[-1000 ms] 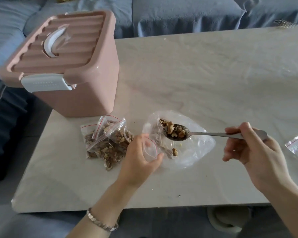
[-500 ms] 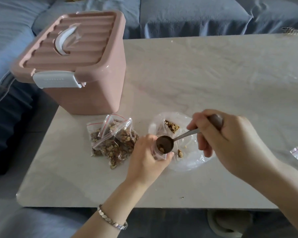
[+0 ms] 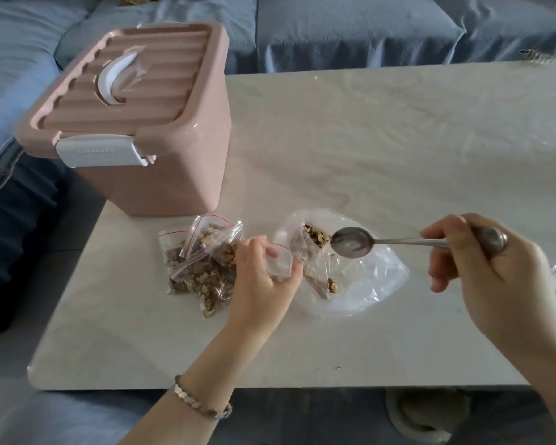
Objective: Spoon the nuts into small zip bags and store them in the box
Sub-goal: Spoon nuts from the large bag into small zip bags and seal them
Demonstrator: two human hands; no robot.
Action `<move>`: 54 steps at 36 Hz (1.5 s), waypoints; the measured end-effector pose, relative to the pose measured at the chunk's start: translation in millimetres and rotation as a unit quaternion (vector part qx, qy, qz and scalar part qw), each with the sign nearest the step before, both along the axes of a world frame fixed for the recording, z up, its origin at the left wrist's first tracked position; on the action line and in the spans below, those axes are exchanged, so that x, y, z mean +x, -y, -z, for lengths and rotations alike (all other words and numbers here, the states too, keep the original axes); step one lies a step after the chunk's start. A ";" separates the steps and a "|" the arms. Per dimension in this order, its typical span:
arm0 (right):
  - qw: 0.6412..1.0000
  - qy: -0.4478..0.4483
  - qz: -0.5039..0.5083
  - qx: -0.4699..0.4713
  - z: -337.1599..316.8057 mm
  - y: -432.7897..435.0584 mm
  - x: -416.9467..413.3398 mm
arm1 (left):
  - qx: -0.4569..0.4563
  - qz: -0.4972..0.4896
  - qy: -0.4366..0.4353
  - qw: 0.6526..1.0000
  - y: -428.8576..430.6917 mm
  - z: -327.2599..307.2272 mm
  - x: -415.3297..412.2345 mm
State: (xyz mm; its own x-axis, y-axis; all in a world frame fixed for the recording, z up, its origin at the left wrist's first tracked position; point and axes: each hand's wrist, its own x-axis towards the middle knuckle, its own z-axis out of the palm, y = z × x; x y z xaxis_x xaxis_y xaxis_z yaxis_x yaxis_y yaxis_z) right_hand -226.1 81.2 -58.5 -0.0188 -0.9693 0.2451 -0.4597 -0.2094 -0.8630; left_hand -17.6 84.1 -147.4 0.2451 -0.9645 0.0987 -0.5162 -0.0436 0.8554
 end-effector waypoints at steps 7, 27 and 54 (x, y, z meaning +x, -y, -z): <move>0.998 0.010 -0.021 0.056 45.7 13.8 -5.3 | 0.101 0.100 0.032 0.989 15.2 -1.3 -9.4; 0.956 0.210 0.028 0.203 70.9 21.3 8.1 | 0.161 0.073 -0.058 0.983 24.7 -0.3 -11.2; 0.918 0.325 0.033 0.227 31.5 17.4 -19.7 | 0.049 0.008 -0.084 0.995 -7.2 5.2 -1.1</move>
